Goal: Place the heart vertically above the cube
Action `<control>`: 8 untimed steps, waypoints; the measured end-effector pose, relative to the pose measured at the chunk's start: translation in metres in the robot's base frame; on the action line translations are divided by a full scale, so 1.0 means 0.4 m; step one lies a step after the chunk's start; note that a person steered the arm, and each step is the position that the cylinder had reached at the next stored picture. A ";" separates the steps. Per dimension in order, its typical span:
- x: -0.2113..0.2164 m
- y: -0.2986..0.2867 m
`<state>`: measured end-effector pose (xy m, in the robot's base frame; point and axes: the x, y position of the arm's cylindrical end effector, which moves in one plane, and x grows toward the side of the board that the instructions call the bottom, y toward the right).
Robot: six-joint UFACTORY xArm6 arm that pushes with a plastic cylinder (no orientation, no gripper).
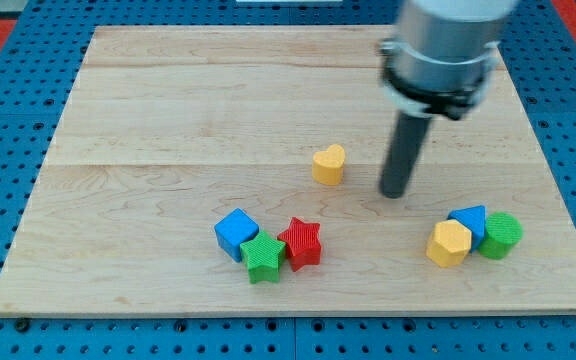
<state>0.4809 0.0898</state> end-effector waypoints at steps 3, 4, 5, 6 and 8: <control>-0.107 -0.212; -0.155 -0.353; -0.285 -0.366; -0.357 -0.337; -0.303 -0.165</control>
<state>0.3595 0.0239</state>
